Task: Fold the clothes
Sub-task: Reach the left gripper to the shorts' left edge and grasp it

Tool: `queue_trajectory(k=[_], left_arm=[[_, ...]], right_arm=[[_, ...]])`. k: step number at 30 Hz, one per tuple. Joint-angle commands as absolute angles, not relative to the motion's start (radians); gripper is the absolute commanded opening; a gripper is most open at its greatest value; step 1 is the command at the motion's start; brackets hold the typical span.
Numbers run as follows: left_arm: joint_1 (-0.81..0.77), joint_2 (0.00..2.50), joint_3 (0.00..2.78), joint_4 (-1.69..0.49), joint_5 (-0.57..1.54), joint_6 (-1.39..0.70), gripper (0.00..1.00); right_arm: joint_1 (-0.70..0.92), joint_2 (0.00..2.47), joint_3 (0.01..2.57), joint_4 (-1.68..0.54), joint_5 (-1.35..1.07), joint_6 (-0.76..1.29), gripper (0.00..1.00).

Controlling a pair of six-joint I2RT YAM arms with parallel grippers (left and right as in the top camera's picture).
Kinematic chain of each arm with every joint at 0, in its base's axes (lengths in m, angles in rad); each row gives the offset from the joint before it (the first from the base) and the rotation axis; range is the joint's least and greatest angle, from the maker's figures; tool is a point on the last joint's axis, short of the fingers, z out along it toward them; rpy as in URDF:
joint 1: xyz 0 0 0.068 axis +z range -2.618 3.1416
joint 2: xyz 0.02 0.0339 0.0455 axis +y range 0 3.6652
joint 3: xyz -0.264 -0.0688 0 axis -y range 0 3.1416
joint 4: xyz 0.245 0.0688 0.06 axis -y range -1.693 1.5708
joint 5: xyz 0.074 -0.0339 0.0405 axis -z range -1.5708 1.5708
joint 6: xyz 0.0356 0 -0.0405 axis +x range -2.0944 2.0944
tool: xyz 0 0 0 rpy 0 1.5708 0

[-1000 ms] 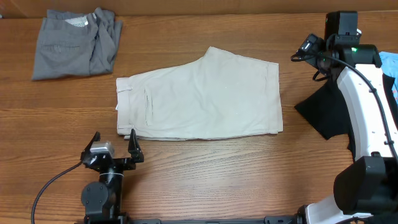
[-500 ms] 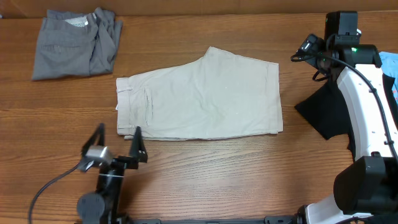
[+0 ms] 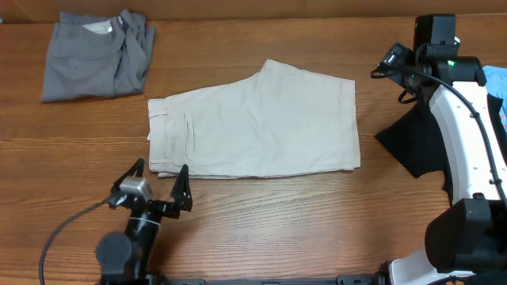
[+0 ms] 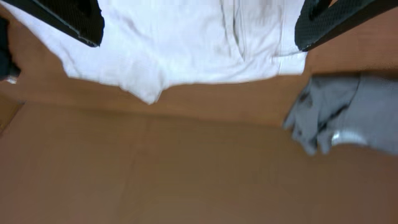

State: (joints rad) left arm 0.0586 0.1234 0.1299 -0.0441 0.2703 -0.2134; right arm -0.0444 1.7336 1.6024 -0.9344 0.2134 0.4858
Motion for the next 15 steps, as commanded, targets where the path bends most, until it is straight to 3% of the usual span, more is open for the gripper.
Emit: queue_trajectory(k=[1,8,15], left_arm=[[0.055,0.344,0.332,-0.139,0.244,-0.128,1.0],[0.134,1.01,0.945,-0.573,0.209,-0.044,1.0],[0.161,1.411,1.324,-0.824,0.208,-0.06,1.0]], right_arm=[[-0.046,1.728,1.616,-0.93,0.215,0.483,1.0],[-0.046,1.728,1.616,-0.929,0.215,0.483,1.0],[-0.046,1.728,1.616,-0.93,0.215,0.483,1.0]])
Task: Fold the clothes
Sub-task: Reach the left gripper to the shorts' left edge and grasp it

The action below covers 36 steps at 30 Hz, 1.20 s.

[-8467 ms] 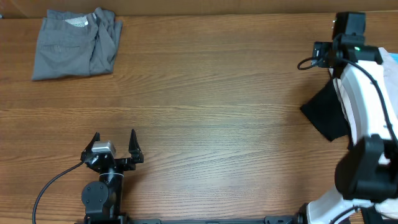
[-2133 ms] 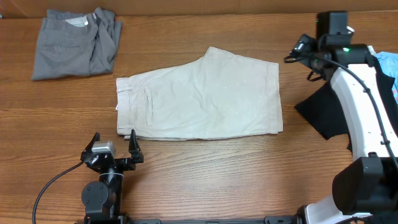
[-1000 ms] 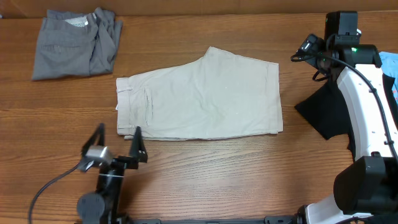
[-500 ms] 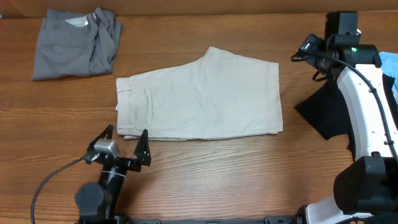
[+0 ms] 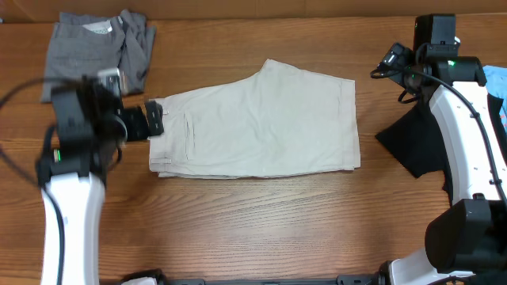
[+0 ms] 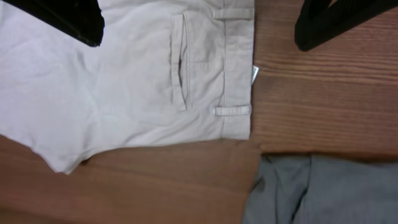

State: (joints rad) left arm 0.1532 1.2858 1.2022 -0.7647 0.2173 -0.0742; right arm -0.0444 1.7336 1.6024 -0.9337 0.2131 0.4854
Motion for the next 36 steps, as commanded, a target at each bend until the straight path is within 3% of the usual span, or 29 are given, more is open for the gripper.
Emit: queue_trajectory(k=[1,8,13,36], left_arm=[[0.168,1.44,1.345,-0.836,0.207,-0.067,1.0],[0.338,1.622,1.384,-0.841,0.402,-0.039,1.0],[0.44,1.753,1.384,-0.868,0.688,0.134,1.0],[0.389,2.143,1.383,-0.906,0.611,0.179,1.0]], right_arm=[[-0.046,1.728,1.616,-0.929,0.215,0.483,1.0],[-0.046,1.728,1.616,-0.929,0.215,0.483,1.0],[-0.046,1.728,1.616,-0.93,0.215,0.483,1.0],[-0.046,1.728,1.616,-0.929,0.215,0.483,1.0]])
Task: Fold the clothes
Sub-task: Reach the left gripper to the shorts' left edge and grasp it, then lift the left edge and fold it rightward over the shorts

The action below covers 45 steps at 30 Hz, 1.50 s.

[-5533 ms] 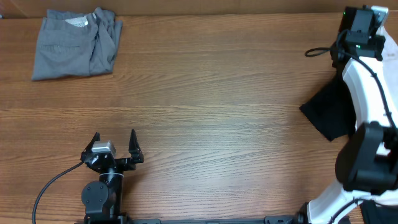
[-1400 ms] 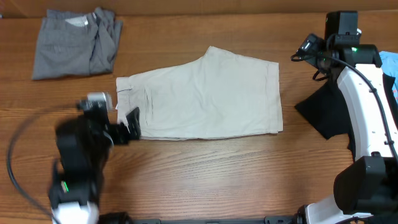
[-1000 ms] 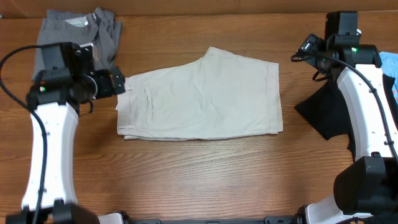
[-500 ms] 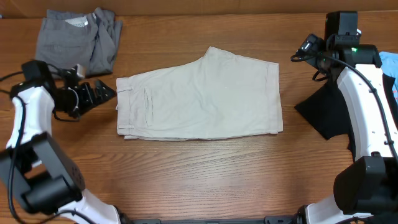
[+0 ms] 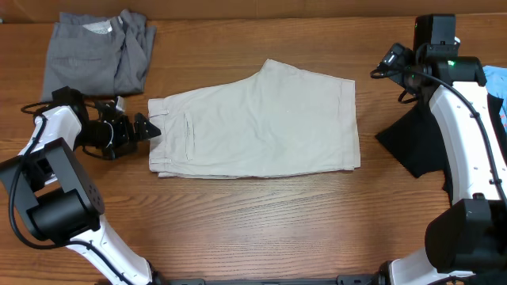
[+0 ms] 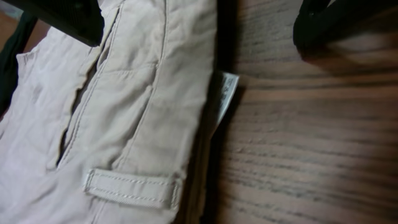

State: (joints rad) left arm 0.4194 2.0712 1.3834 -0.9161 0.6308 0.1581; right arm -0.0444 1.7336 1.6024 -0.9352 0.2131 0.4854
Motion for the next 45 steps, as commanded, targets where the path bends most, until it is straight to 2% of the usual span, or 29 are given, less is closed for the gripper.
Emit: queue_trajectory(k=[1,14,20,21,24,26,29,37,45], left_arm=[[0.383,2.155,1.383,-0.902,0.61,0.179,1.0],[0.31,2.222,1.383,-0.84,0.622,0.171,1.0],[0.284,2.222,1.383,-0.818,0.625,0.149,0.84],[0.281,2.222,1.383,-0.818,0.625,0.149,0.79],[0.279,2.222,1.383,-0.815,0.625,0.142,0.43],[0.279,2.222,1.383,-0.805,0.625,0.121,0.32],[0.279,2.222,1.383,-0.788,0.624,0.089,0.04],[0.29,2.222,1.401,-0.781,0.525,0.044,0.04],[0.348,2.222,1.607,-0.992,0.306,-0.029,0.04]], right_arm=[[-0.046,1.728,1.616,-0.93,0.215,0.483,1.0],[-0.046,1.728,1.616,-0.929,0.215,0.483,1.0],[-0.046,1.728,1.616,-0.929,0.215,0.483,1.0],[-0.046,1.728,1.616,-0.929,0.215,0.483,1.0],[-0.046,1.728,1.616,-0.929,0.215,0.483,1.0],[-0.046,1.728,1.616,-0.929,0.215,0.483,1.0],[-0.046,1.728,1.616,-0.929,0.215,0.483,1.0],[-0.046,1.728,1.616,-0.929,0.215,0.483,1.0],[-0.046,1.728,1.616,-0.929,0.216,0.483,1.0]])
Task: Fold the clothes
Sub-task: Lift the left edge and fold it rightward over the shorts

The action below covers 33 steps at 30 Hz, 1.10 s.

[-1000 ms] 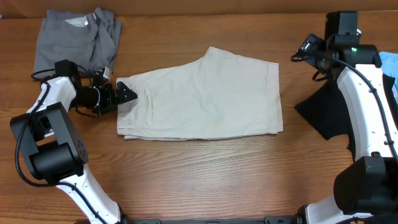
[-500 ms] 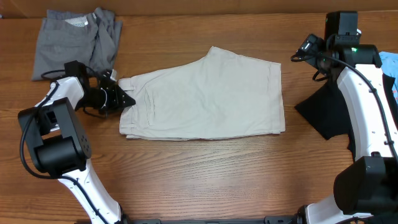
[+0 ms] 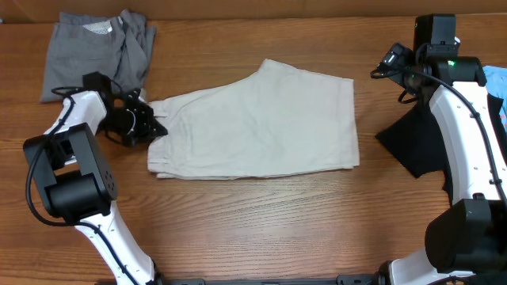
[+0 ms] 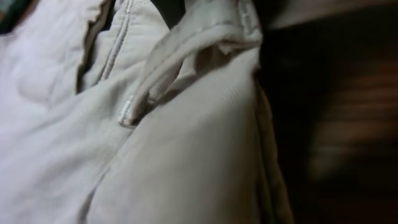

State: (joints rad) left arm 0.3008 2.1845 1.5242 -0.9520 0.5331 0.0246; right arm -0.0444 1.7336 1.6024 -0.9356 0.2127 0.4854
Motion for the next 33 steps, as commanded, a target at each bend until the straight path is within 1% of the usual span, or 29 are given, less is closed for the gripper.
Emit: queue_trajectory(k=[1,12,19,24,33], left_arm=[[0.353,2.222,1.65,-1.028,0.294,-0.034,0.04],[0.342,2.222,2.172,-1.419,0.255,-0.035,0.04],[0.265,2.222,2.44,-1.589,0.255,-0.034,0.04],[0.162,2.222,2.503,-1.605,0.254,-0.051,0.04],[-0.089,2.223,2.493,-1.5,0.226,-0.128,0.04]], right_arm=[[-0.046,1.728,1.616,-0.93,0.215,0.483,1.0],[-0.046,1.728,1.616,-0.929,0.215,0.483,1.0],[-0.046,1.728,1.616,-0.93,0.215,0.483,1.0],[-0.046,1.728,1.616,-0.929,0.215,0.483,1.0],[-0.046,1.728,1.616,-0.929,0.215,0.483,1.0]])
